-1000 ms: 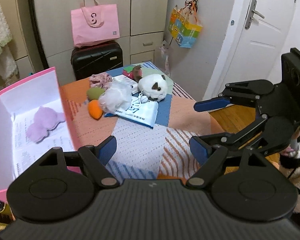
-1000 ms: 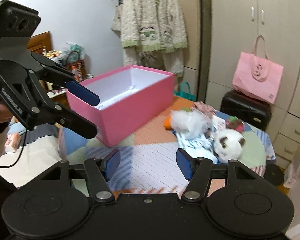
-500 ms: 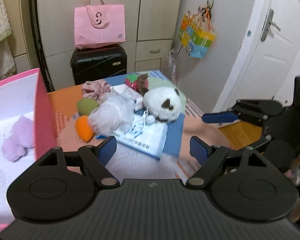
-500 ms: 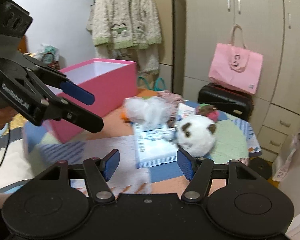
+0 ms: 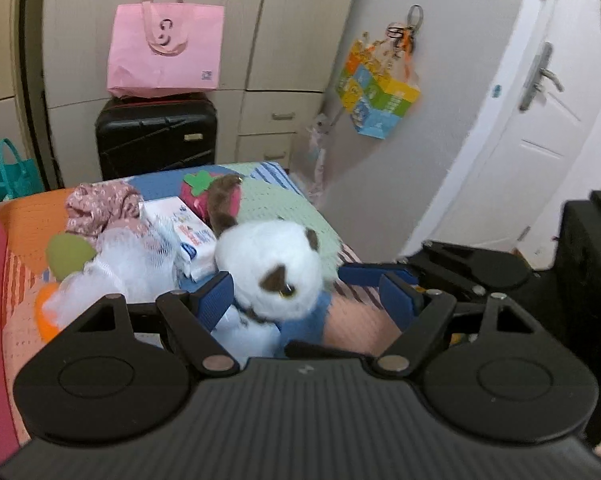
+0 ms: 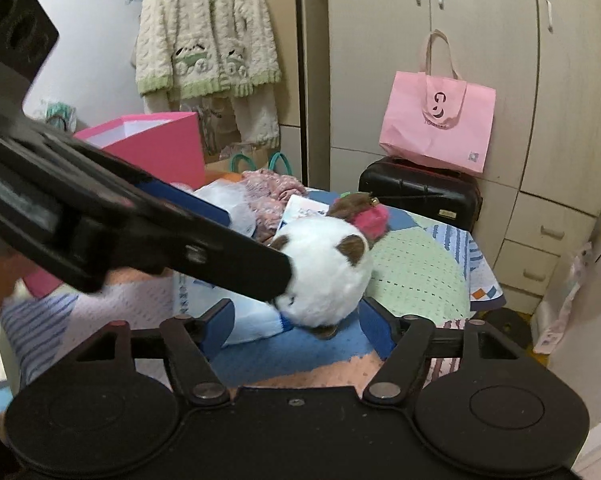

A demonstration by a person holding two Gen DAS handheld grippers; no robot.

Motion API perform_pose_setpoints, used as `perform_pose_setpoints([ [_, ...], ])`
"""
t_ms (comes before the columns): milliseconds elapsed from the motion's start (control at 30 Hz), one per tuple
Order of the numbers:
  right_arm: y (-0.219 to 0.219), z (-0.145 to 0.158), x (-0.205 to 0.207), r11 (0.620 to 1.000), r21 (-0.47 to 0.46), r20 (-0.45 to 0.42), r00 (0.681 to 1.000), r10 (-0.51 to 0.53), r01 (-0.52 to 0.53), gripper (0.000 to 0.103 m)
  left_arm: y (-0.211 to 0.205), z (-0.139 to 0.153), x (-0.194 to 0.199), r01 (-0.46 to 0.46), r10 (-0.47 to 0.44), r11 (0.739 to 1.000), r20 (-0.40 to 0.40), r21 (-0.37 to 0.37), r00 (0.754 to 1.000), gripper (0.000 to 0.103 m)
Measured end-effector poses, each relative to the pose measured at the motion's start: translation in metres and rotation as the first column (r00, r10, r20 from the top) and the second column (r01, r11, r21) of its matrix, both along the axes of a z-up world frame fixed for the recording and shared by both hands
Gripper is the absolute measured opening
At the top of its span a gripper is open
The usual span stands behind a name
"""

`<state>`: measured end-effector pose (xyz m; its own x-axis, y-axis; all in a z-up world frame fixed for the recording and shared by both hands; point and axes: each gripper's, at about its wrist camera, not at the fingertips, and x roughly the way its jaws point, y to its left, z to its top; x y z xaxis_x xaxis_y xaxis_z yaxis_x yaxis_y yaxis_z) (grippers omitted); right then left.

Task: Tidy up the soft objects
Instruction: 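Reach the left gripper to the white cat plush and grasp it, then lift the cat plush with the left gripper and carry it into the box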

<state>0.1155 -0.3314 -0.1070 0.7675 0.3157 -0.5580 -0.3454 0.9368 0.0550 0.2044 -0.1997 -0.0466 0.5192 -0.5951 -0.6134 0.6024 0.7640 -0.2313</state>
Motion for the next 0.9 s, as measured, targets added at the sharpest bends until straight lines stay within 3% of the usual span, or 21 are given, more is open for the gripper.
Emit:
perform_pose_setpoints([
  [133, -0.008, -0.008, 0.012, 0.998, 0.058, -0.005, 1.0, 0.01, -0.01, 0.077, -0.009, -0.007, 0.011, -0.03, 0.03, 0.999, 0.025, 0.019, 0.999, 0.079],
  [300, -0.011, -0.017, 0.026, 0.994, 0.103, -0.011, 0.999, 0.031, -0.029, 0.08, -0.014, -0.017, 0.023, -0.052, 0.052, 0.998, -0.018, 0.019, 0.998, 0.08],
  [533, -0.008, -0.028, 0.039, 0.994, 0.101, -0.046, 0.998, 0.043, -0.038, 0.079, -0.021, -0.03, 0.027, -0.055, 0.058, 0.997, -0.074, 0.05, 0.996, 0.078],
  [733, -0.004, -0.022, 0.028, 0.998, 0.049, 0.019, 1.0, 0.024, -0.025, 0.071, -0.022, -0.03, 0.024, -0.049, 0.053, 0.998, -0.098, 0.05, 0.994, 0.073],
  [900, -0.007, -0.018, 0.018, 0.997, 0.074, 0.032, 0.999, -0.013, 0.011, 0.069, -0.019, -0.026, 0.012, -0.044, 0.047, 0.998, -0.087, 0.038, 0.995, 0.069],
])
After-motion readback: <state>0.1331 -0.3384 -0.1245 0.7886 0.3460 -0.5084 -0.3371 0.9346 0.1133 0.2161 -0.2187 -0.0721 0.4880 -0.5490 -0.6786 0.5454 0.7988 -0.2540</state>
